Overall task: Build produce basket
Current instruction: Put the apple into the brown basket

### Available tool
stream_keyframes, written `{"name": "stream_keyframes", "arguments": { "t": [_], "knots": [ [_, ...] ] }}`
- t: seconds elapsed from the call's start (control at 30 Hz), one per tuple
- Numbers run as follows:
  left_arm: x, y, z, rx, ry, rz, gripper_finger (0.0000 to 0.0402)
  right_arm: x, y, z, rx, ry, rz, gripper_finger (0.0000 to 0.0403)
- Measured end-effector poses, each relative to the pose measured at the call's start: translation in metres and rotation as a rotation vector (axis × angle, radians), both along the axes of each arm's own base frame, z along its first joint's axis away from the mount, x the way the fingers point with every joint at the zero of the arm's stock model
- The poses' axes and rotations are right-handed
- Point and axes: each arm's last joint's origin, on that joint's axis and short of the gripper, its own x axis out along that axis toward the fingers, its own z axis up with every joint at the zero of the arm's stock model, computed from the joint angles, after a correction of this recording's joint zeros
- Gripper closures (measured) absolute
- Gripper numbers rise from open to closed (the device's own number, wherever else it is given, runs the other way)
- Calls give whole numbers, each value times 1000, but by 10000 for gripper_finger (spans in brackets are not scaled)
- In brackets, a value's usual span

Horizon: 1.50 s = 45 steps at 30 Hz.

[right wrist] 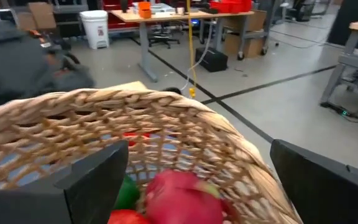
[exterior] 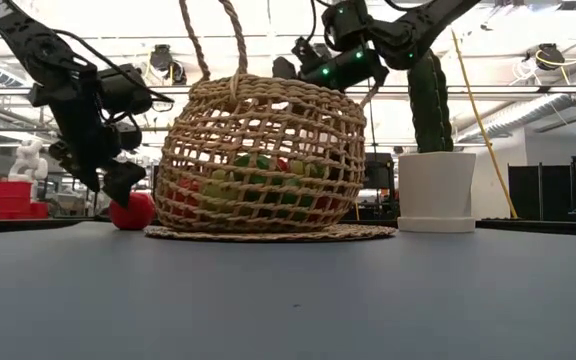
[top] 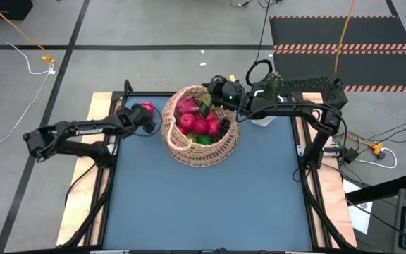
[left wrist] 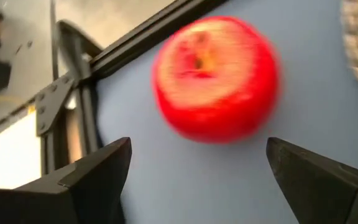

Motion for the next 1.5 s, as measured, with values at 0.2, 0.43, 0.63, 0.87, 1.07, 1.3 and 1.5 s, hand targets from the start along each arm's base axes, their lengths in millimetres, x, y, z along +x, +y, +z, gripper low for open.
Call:
{"name": "stream_keyframes", "arguments": {
  "t": [0.2, 0.43, 0.63, 0.87, 1.07, 1.3, 1.5],
  "knots": [
    [-9, 16, 1, -12, -80, 100, 30, 6, 24, 6, -24, 4, 66, 14],
    [-12, 33, 7, 11, -169, 78, 30, 4, 47, 16, -48, 43, 126, 14],
    [-14, 43, 12, 47, -216, 62, 31, 1, 55, 18, -37, 83, 146, 14],
    [-13, 49, 5, -27, -254, -9, 52, 0, 56, 20, -13, 70, 140, 14],
    [-10, 52, -4, -49, -232, -6, 88, -1, 57, 22, -10, 56, 142, 14],
    [-7, 55, -8, -36, -246, 26, 137, -1, 57, 24, 7, 37, 137, 14],
    [-8, 57, -6, -14, -269, 49, 195, -1, 58, 21, -33, 86, 151, 14]
  ]
}}
